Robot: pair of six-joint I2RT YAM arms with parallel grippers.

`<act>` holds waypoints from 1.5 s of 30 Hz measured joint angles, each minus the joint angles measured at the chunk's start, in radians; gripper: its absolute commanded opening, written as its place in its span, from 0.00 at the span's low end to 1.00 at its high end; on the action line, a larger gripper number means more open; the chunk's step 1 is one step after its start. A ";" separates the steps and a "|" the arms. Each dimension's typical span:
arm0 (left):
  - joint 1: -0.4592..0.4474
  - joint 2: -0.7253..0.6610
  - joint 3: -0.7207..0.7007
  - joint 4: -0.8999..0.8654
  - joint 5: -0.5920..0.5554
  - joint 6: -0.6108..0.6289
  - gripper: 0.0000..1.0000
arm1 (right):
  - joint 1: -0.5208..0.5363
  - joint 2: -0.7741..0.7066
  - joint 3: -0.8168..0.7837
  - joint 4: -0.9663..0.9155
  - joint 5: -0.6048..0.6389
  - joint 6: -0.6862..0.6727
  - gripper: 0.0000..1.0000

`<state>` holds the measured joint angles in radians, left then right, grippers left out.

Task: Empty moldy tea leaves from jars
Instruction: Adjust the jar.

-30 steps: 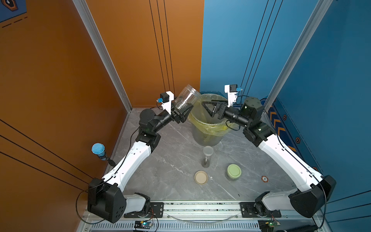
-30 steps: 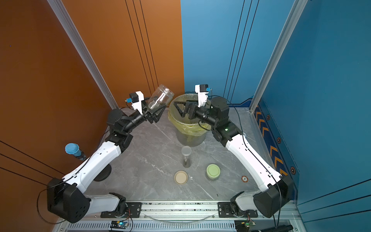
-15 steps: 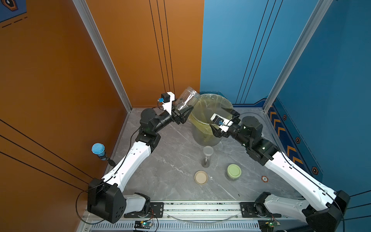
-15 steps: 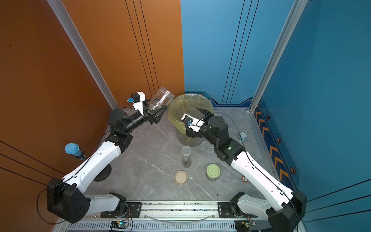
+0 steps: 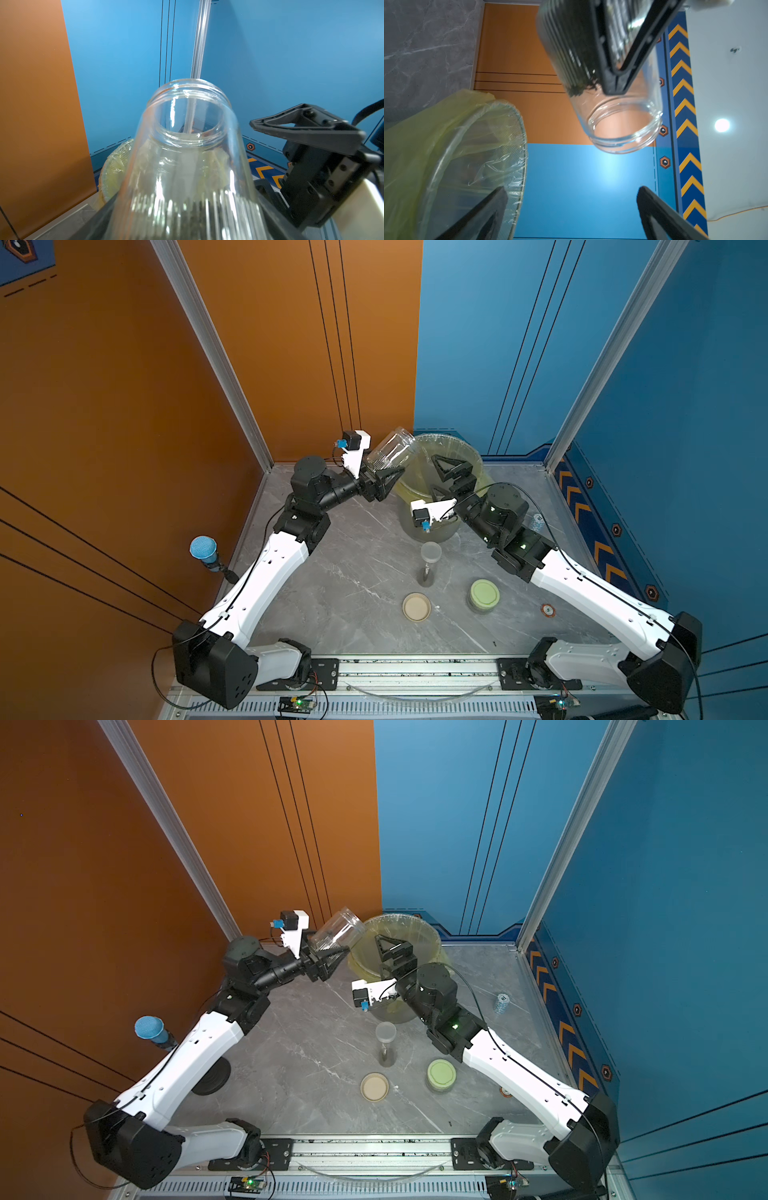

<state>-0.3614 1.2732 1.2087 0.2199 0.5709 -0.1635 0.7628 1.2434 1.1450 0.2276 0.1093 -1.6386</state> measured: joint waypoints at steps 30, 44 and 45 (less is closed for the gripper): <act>-0.020 0.032 0.038 0.069 0.103 0.000 0.25 | 0.024 0.201 0.317 -0.125 -0.122 -0.336 1.00; -0.026 0.058 0.043 0.076 0.124 0.002 0.25 | -0.009 0.223 0.340 -0.131 -0.172 -0.368 0.85; -0.026 0.058 0.043 0.076 0.126 0.002 0.25 | -0.010 0.223 0.341 -0.132 -0.178 -0.372 0.83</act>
<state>-0.3874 1.3308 1.2518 0.2958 0.6964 -0.1619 0.7532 1.4666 1.4857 0.0959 -0.0685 -2.0109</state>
